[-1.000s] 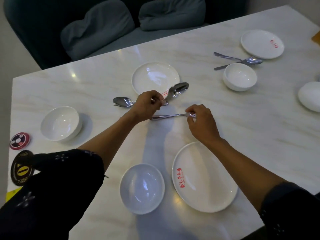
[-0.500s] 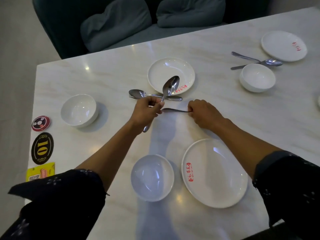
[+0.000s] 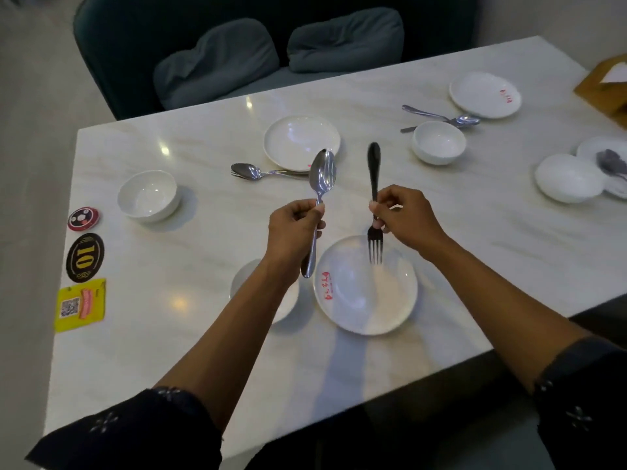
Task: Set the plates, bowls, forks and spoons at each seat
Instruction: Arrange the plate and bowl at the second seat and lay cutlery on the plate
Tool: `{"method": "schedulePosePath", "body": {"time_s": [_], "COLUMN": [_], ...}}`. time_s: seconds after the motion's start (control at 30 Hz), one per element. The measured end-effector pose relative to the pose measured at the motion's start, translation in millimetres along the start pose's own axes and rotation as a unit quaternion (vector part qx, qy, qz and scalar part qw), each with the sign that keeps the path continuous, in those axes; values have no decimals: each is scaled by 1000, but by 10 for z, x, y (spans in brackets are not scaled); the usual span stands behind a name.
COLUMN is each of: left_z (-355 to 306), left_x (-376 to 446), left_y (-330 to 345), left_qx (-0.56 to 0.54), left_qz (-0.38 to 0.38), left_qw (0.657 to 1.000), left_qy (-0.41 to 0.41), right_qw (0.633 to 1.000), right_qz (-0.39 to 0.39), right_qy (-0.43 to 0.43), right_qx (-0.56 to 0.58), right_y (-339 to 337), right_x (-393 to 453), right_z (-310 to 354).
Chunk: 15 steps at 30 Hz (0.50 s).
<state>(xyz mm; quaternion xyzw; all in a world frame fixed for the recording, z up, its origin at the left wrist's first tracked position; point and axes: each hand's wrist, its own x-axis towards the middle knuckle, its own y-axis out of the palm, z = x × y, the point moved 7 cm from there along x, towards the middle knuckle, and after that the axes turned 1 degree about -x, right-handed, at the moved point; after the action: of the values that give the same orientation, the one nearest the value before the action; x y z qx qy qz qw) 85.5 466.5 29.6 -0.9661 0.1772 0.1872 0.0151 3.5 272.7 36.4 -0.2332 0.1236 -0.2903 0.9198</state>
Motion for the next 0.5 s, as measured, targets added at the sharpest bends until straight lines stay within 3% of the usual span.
{"method": "schedulePosePath", "body": {"time_s": [0.13, 0.3, 0.4, 0.5], "left_z": [375, 841, 1027, 1133], "left_x": [-407, -714, -790, -822], "left_y": [154, 333, 399, 414], "left_qx": [2, 6, 31, 50], "left_qz": [-15, -15, -24, -28], "left_qw": [999, 995, 992, 990], "left_qy": [-44, -94, -117, -130], "right_qw": [994, 974, 936, 865], "right_qz": [22, 109, 144, 177], "right_qy": [-90, -169, -253, -359], "right_qx": [-56, -108, -197, -304], "right_y": [-173, -147, -77, 26], "right_x": [-440, -927, -1082, -1177], "right_z": [-60, -230, -270, -297]}}
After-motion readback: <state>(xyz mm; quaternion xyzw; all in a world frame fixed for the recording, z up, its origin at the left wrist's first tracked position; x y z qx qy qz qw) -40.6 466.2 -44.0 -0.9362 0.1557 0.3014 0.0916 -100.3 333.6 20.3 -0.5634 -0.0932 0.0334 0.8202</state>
